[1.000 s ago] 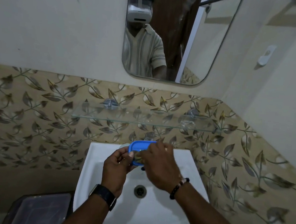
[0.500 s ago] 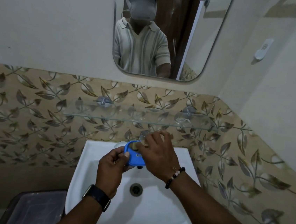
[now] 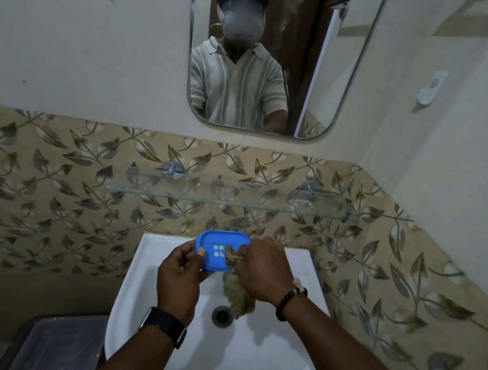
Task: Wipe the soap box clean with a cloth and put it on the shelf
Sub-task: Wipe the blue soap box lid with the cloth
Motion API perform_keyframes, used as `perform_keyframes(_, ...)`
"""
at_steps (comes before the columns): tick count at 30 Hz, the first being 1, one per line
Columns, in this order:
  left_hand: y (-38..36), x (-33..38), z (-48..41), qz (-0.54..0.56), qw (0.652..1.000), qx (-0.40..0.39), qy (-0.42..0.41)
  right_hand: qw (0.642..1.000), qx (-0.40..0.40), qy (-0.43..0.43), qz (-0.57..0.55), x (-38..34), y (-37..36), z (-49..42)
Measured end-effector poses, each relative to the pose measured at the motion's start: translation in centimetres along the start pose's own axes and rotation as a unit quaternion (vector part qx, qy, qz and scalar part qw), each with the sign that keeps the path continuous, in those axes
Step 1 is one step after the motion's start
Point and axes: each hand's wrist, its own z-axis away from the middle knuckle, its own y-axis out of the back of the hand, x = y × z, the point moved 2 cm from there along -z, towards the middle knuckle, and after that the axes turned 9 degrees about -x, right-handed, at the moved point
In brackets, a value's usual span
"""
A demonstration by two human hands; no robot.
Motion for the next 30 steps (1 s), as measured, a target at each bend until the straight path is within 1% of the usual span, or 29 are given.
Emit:
perform_keyframes(3,-0.5,-0.7,0.8,-0.005,1.0,-0.005,0.007,0.998,0.012,0.053,-0.007,-1.6,-0.6,0.8)
perform_keyframes(5,-0.9,-0.8,1.3,-0.002,1.0,-0.014,0.008,0.996,0.042,0.073,0.04,-1.7,-0.5,1.1)
perform_keyframes(7,-1.1,-0.6,1.5,-0.002,0.999,-0.032,0.002,0.991,0.086,0.048,0.096,-0.4,0.1,0.9)
perform_keyframes(9,-1.1,-0.2,1.7,0.003,0.999,-0.044,-0.01,0.986,0.113,0.008,0.126,1.2,0.9,0.8)
perform_keyframes(11,-1.2,0.0,1.9,-0.002,0.999,-0.047,-0.017,0.981,0.102,-0.009,0.164,1.8,1.0,0.8)
perform_keyframes(15,-1.2,-0.1,2.1,-0.016,0.999,-0.036,-0.022,0.968,0.084,0.052,0.23,1.1,-0.1,0.8)
perform_keyframes(17,-0.9,-0.1,1.9,-0.03,0.999,-0.024,-0.024,0.969,0.057,0.057,0.234,0.8,-0.2,0.6)
perform_keyframes(20,-0.4,-0.2,1.5,-0.041,0.999,-0.015,-0.021,0.98,0.035,0.017,0.193,0.4,-0.3,0.7)
perform_keyframes(22,-0.2,-0.2,1.3,-0.033,0.999,-0.012,-0.015,0.99,0.033,-0.014,0.137,0.2,-0.7,0.8)
perform_keyframes(24,-0.2,-0.2,1.2,-0.018,1.0,-0.017,-0.007,0.996,0.04,-0.021,0.071,-0.3,-1.0,1.0)
perform_keyframes(27,-0.5,-0.4,1.4,-0.018,1.0,-0.023,0.006,0.996,0.074,0.025,-0.043,-2.3,-1.6,1.3)
perform_keyframes(28,-0.5,-0.4,1.5,-0.014,1.0,-0.025,0.01,0.994,0.085,0.045,-0.054,-2.8,-1.8,1.4)
perform_keyframes(30,-0.5,-0.2,1.6,-0.012,0.999,-0.038,0.007,0.991,0.11,0.071,-0.022,-2.7,-1.9,1.3)
